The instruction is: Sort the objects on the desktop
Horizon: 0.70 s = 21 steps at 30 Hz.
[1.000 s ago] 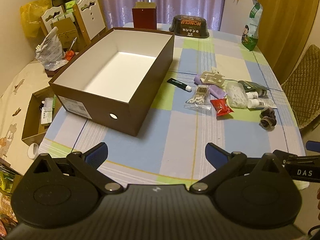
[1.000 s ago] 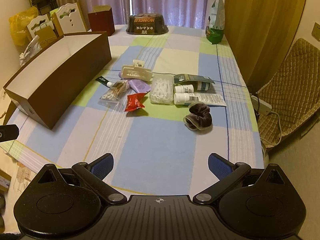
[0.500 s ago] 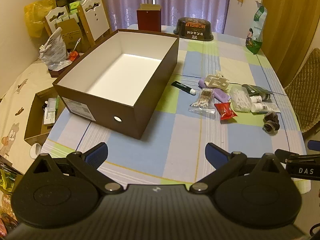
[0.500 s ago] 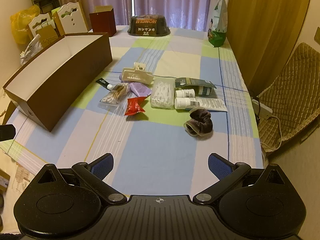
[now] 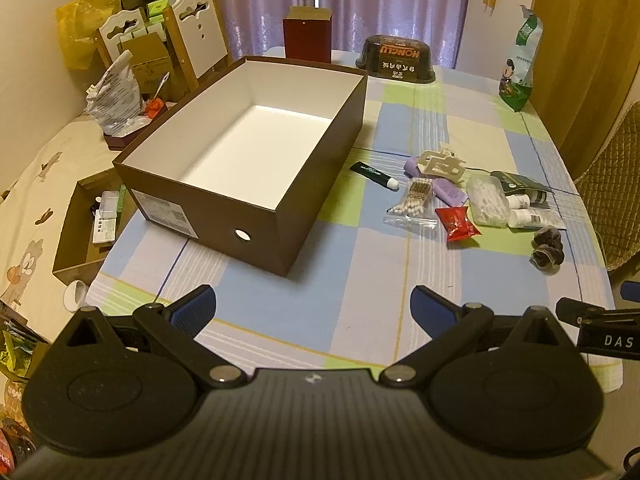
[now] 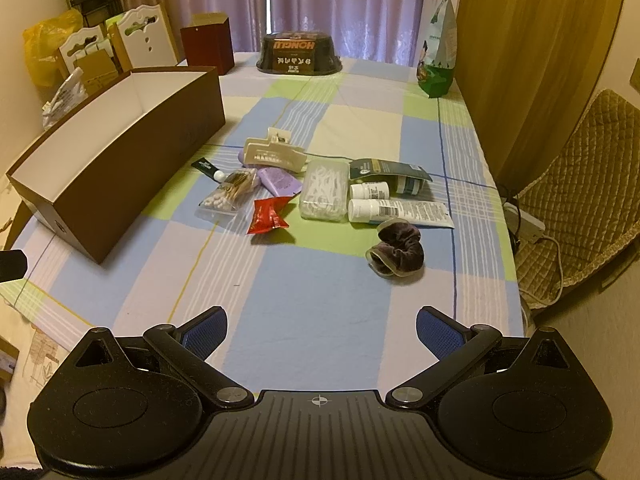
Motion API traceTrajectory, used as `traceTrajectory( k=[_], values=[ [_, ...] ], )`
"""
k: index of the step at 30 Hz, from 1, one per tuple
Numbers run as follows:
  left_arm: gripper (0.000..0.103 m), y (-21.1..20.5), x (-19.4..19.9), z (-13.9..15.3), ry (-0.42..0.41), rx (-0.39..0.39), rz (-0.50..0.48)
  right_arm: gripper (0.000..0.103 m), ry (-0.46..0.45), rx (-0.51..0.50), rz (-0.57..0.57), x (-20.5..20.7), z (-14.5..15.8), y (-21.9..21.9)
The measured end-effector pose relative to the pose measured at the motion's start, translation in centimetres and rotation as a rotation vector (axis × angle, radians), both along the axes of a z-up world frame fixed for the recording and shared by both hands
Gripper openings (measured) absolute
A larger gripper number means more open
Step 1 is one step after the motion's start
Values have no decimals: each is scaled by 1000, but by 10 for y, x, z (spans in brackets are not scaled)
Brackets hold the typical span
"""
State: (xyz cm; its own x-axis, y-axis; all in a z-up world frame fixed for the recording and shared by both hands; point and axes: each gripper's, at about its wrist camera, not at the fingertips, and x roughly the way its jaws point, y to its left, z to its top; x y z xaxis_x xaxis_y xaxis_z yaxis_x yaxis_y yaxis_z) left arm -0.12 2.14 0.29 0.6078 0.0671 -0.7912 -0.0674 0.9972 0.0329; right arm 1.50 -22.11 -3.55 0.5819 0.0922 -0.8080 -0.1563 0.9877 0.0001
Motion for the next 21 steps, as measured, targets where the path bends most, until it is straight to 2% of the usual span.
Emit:
traceTrajectory(
  k=[21],
  values=[
    [102,-4,10,-3,8,14,-5,103,5,-1,-1,12,-3,-5]
  ],
)
